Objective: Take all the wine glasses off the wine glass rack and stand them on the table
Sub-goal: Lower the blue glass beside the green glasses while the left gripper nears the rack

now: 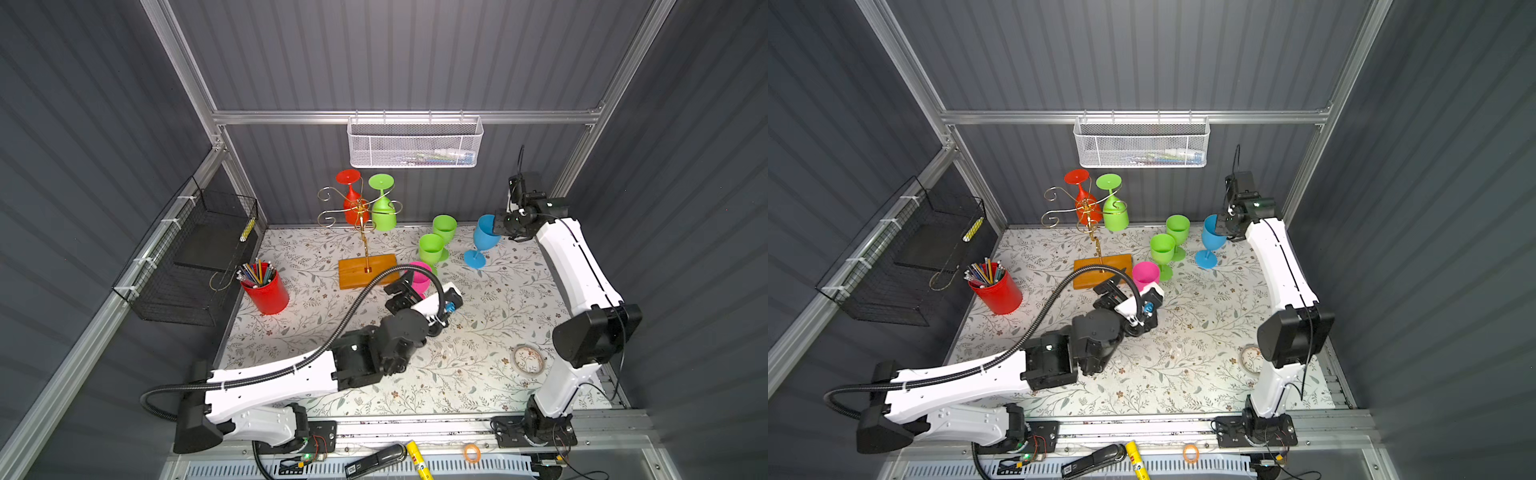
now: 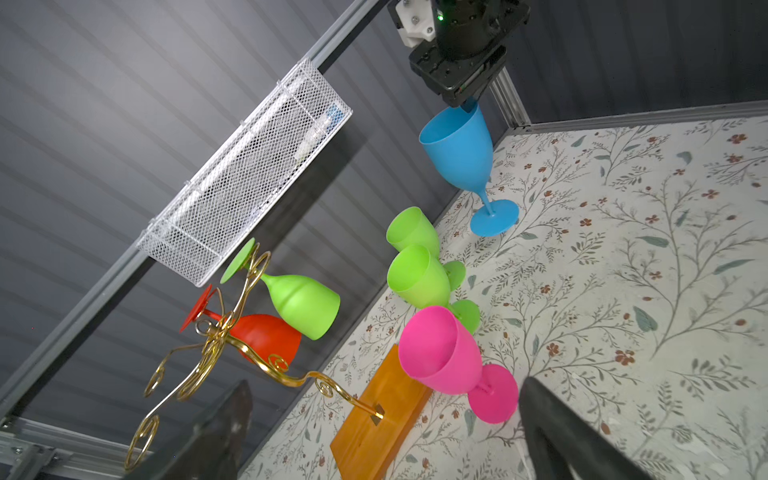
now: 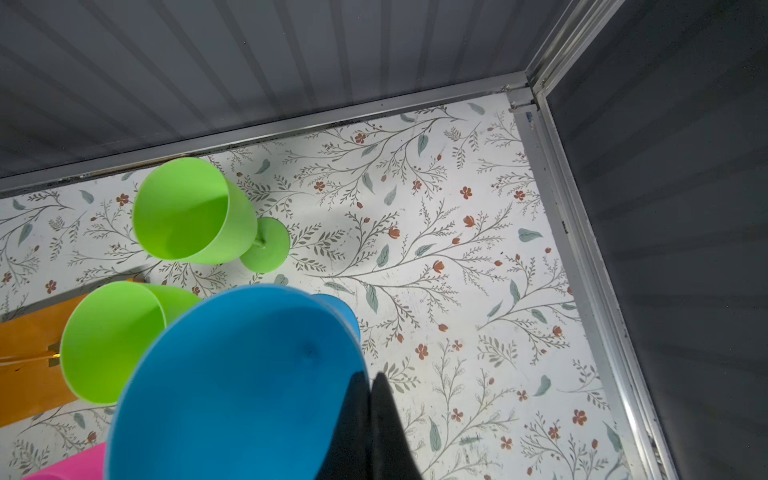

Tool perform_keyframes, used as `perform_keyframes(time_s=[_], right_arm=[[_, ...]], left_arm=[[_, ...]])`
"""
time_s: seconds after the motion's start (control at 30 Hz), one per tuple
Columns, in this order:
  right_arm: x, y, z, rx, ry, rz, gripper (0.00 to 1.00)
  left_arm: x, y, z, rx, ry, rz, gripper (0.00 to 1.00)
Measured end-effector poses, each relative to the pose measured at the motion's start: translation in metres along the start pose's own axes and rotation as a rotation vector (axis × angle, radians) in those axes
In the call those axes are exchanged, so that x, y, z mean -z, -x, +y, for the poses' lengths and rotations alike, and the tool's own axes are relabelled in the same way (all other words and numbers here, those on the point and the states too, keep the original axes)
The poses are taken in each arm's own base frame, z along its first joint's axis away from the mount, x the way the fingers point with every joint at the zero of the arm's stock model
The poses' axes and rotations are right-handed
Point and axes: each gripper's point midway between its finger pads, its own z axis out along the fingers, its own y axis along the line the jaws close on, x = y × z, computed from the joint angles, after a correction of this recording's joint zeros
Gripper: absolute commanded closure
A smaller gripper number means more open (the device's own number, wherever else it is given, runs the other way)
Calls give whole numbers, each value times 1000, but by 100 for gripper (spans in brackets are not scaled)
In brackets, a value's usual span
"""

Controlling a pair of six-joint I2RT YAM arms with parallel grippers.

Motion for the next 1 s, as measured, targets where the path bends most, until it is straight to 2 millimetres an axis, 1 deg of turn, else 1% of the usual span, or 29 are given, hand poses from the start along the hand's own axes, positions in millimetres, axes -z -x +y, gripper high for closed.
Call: perform_keyframes(time_s=[0.17, 0.37, 0.57, 0.7, 0.83, 0.9, 1.0], right_arm=[[-20, 12, 7, -3, 1, -18, 100], [-43, 19, 7, 3, -27, -34, 100], [-64, 31, 9, 7, -49, -69, 100], [-80, 38, 12, 12, -56, -82, 100], [-95, 41, 15, 19, -58, -83, 100], [-101, 42, 16, 23, -58, -82, 100], [-109, 42, 16, 25, -58, -76, 100]], left_arm=[[18, 2, 49, 107, 37, 5, 0], [36, -8, 87, 159, 91, 15, 0], [45, -19, 121, 191, 180, 38, 0], [46, -29, 141, 209, 241, 65, 0], [43, -42, 160, 232, 305, 103, 0], [38, -48, 167, 244, 327, 124, 0], [24, -58, 174, 266, 341, 159, 0]])
